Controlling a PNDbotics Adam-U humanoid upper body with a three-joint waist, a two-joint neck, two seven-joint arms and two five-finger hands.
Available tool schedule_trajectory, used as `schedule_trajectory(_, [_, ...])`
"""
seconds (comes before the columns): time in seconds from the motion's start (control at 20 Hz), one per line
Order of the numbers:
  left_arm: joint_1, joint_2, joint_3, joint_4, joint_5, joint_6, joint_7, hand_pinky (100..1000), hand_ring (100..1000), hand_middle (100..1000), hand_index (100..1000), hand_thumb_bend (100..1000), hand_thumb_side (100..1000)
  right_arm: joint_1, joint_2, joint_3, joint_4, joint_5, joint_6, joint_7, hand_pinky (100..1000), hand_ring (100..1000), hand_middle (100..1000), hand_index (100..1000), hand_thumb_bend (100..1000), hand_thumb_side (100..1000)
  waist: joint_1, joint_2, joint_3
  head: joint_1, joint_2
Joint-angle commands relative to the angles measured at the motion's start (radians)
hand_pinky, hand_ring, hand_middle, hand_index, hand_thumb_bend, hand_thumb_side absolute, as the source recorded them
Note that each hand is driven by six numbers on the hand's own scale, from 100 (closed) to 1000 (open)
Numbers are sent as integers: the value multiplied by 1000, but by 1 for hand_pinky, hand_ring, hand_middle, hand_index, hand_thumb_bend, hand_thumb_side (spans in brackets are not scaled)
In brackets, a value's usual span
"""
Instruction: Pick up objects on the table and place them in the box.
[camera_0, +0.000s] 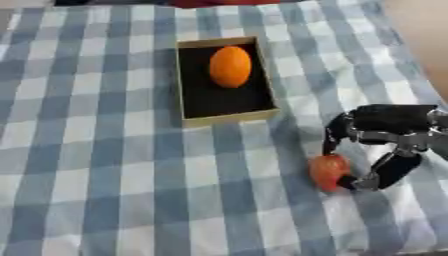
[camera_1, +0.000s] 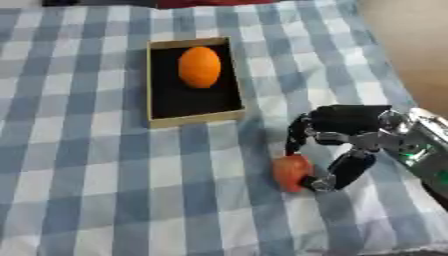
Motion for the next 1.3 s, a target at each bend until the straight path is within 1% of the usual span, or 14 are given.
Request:
schedule_trajectory(0.05, [-10,18,8,-15,-1,-2,-5,847,837,739,835,138,690,-8,-23,-24,-12,-26,5,0,494,634,587,693,221,171,0,-16,-3,1,5])
schedule_trajectory(0.25, [-9,19,10,-15,-2,-1,-4,847,837,739,836,138,685,-7,-42,-40,-35,-71,10,11,481,625,583,689,173,107,-2,-18,-6,4,5])
schedule_trajectory(0.45, [-6,21,11,-15,-4,-1,-4,847,838,739,836,138,677,-9,-66,-61,-66,-121,25,26,472,618,579,685,142,100,-4,-21,-9,7,5])
schedule_trajectory(0.5, [-6,21,11,-15,-5,-1,-3,847,837,739,836,139,674,-10,-72,-65,-74,-133,29,29,465,614,577,683,119,100,-5,-21,-10,8,5])
schedule_trajectory(0.75, [-4,24,12,-15,-6,-1,-2,847,837,739,836,141,673,-31,-111,-105,-109,-177,50,27,474,617,582,687,144,100,-8,-25,-13,11,5])
schedule_trajectory(0.9, [-5,24,11,-15,-7,-1,-3,847,837,739,836,142,673,-63,-123,-118,-112,-183,50,13,482,620,587,692,179,100,-9,-26,-10,10,5])
schedule_trajectory(1.0, [-7,24,10,-15,-6,-2,-3,847,837,739,836,142,674,-99,-128,-127,-112,-178,48,-1,488,622,591,695,216,100,-10,-27,-4,5,5])
schedule_trajectory(1.05, [-8,23,9,-15,-5,-2,-4,847,837,739,836,142,674,-122,-128,-126,-112,-175,47,-6,489,622,591,694,219,100,-11,-27,-2,3,5])
schedule_trajectory(1.15, [-13,21,6,-15,-3,-3,-7,847,837,739,836,141,674,-171,-121,-114,-112,-170,51,-4,482,619,588,691,219,100,-11,-26,5,-6,5])
schedule_trajectory(1.3, [-16,18,5,-15,0,-4,-9,847,837,739,836,141,674,-250,-101,-89,-95,-158,73,11,482,618,587,691,238,100,-11,-23,19,-12,5])
